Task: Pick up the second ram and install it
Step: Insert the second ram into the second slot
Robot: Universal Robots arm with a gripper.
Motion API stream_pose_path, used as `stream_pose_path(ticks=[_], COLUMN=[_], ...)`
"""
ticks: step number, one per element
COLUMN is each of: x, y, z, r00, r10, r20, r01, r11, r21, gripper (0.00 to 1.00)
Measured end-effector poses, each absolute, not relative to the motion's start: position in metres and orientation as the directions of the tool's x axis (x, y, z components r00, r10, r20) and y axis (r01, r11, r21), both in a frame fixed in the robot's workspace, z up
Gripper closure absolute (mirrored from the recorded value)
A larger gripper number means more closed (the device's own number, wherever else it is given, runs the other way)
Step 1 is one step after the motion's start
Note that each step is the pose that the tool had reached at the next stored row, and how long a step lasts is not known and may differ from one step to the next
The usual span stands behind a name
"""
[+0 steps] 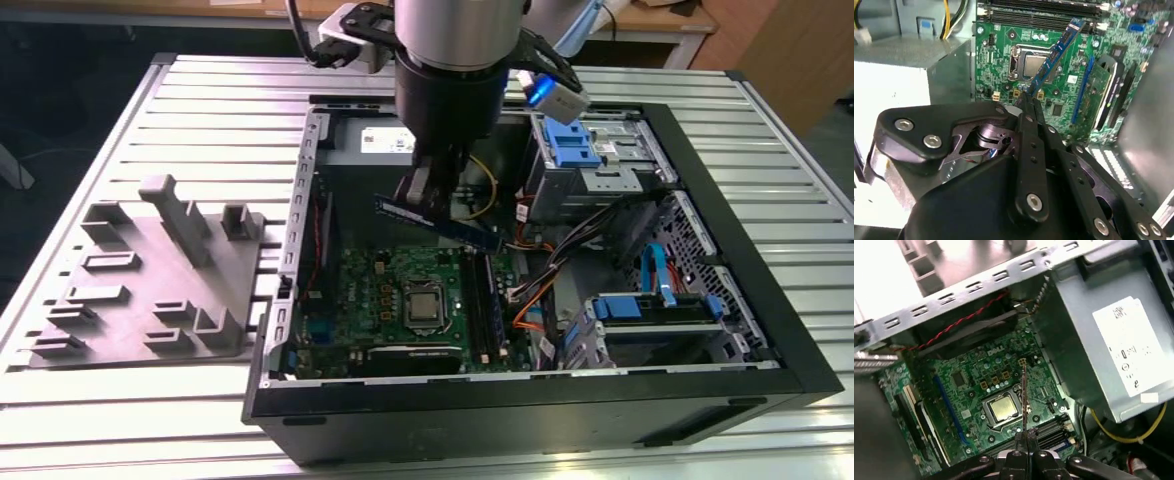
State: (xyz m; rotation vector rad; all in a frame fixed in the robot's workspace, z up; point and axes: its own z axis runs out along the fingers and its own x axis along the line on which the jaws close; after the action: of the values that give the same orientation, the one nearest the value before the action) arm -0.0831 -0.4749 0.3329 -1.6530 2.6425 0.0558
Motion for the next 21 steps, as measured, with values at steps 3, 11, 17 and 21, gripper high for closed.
stream_pose_path(ticks=[3,11,17,21], x=[-0.0831,-0.0831,-0.0831,-0.0831], y=[-0.4749,-0.4749,-0.4749,-0.4749], z=[0.3317,0.3289,0.327,0.3257], r00=[-0.489,-0.61,-0.693,-0.744], r10=[-0.872,-0.791,-0.72,-0.667], r20=[-0.04,-0.039,-0.04,-0.04], r01=[-0.872,-0.792,-0.721,-0.668], r11=[0.488,0.61,0.693,0.744], r21=[0.018,0.018,0.018,0.018], gripper=[0.89,0.89,0.89,0.89])
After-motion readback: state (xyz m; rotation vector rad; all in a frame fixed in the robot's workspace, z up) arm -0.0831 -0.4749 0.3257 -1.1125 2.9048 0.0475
